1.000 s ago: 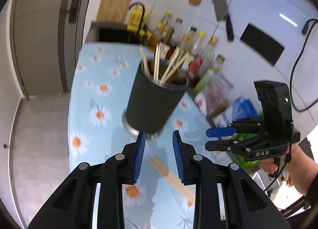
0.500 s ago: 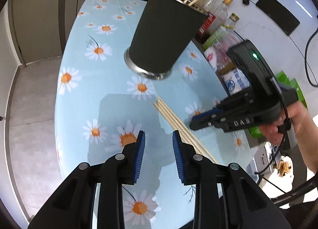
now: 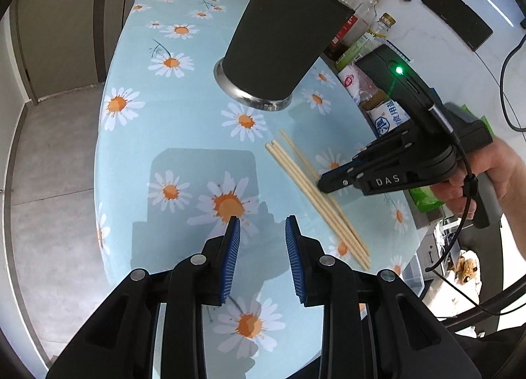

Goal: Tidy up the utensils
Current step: 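Close the right tool on another chopstick and lift it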

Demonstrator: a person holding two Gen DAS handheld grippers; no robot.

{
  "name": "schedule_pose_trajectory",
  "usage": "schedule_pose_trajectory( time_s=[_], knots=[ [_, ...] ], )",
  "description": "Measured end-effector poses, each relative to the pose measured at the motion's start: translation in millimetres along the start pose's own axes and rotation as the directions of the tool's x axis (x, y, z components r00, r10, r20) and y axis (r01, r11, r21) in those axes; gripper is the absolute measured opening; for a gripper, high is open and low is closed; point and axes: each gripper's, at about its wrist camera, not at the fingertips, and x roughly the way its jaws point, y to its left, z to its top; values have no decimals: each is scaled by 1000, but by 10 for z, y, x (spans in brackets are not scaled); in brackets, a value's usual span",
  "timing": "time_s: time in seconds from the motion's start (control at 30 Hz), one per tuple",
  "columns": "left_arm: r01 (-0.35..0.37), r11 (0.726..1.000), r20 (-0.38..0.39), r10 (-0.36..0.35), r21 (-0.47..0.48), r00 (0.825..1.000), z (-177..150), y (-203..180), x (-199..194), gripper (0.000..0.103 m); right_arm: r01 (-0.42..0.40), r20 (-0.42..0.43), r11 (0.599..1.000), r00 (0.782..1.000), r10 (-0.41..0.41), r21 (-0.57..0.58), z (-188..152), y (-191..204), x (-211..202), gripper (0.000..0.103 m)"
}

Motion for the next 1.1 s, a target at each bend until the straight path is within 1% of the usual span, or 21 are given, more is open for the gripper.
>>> schedule_pose_trajectory(
  time_s=[0.1,0.17,0.23,0.3,0.37,0.43,0.5,0.57,0.6,0.7,0.8,0.9,0.97,1.07,1.1],
  knots=[
    [11,1000,-17,-11,5,1000,-24,25,2,28,88,-18,996,996,-88,-5,43,155,27,6],
    [25,1000,-35,-25,16,999,-29,33,9,28,128,-22,992,991,-128,-8,78,285,60,6],
    [38,999,-53,-37,16,998,-30,49,26,28,141,-30,990,990,-141,-8,101,324,80,6],
    [57,998,-81,-57,5,995,-26,76,60,28,132,-50,991,990,-132,0,147,331,94,6],
    [61,998,-107,-62,-10,992,-30,91,96,28,128,-59,992,990,-128,7,184,340,100,6],
    [70,998,-121,-69,-4,990,-32,75,94,28,140,-55,990,989,-139,10,206,364,96,6],
    [61,998,-122,-60,5,991,-19,58,93,28,140,-45,990,989,-139,19,217,386,87,6],
    [47,999,-125,-48,-11,991,-3,56,134,28,108,-34,993,994,-106,39,124,248,52,6],
    [35,999,-131,-39,-31,991,5,67,169,28,75,-23,996,997,-74,57,118,203,42,6],
    [33,992,-156,-52,-120,986,22,75,301,28,11,8,997,1000,-11,75,35,41,-4,5],
    [37,985,-153,-64,-171,986,54,-9,387,28,-51,59,997,997,47,63,-66,-52,-107,5],
    [3,976,-150,-37,-220,988,96,-135,477,28,-159,135,986,979,153,39,-246,-179,-309,5],
    [-21,966,-154,-20,-259,988,122,-226,536,27,-207,172,978,965,199,30,-356,-277,-412,5],
    [-71,952,-166,22,-296,986,166,-360,614,27,-285,226,959,935,275,12,-525,-439,-543,5],
    [-82,949,-173,29,-305,985,188,-403,655,27,-314,245,950,921,303,4,-560,-494,-595,5]
  ],
)
